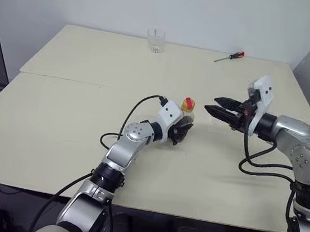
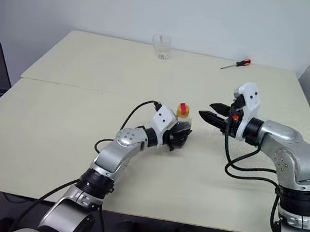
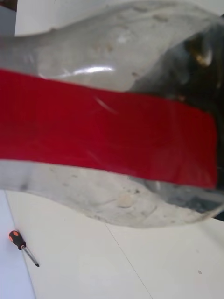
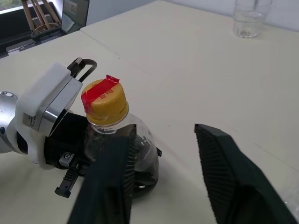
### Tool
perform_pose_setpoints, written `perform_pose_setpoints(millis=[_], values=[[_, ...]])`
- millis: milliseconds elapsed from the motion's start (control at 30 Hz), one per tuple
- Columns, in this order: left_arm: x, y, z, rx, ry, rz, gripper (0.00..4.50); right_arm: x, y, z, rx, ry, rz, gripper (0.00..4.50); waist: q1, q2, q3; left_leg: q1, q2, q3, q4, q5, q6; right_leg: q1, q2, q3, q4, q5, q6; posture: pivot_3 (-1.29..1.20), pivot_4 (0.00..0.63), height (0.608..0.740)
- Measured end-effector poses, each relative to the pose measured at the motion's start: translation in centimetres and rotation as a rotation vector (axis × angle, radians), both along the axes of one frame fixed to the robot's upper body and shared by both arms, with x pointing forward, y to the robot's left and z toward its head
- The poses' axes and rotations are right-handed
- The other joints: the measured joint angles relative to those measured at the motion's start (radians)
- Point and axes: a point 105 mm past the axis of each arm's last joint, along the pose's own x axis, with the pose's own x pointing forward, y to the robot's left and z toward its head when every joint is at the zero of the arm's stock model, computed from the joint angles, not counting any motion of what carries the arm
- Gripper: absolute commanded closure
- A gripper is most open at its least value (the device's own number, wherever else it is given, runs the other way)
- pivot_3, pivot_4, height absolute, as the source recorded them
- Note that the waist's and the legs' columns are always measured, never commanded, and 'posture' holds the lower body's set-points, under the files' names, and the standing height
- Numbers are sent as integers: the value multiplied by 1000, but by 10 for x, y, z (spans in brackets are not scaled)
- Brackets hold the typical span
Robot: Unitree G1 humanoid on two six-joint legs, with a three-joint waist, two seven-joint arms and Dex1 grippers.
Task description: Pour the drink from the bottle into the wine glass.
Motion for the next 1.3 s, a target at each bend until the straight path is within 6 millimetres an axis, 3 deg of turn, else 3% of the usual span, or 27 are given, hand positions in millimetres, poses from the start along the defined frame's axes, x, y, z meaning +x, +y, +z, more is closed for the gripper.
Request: perform_pose_setpoints(millis=[133,533,1300], values=[[0,0,0,0,0,0,3234,-12,12,10,37,-27,13,0,-1,0,0,0,0,-1,0,0,0,0,0,0,0,0,0,0,150,740],[-2,-5,0,-12,5,-11,3234,-16,43,0,72,8,-20,0,0,0,0,0,0,-1,0,0,0,0,0,0,0,0,0,0,150,740],[-5,-12,1,-21,-4,-41,3235,6,48,-6,55,8,-134,0,0,0,0,0,0,0,0,0,0,0,0,0,0,0,0,0,150,740]])
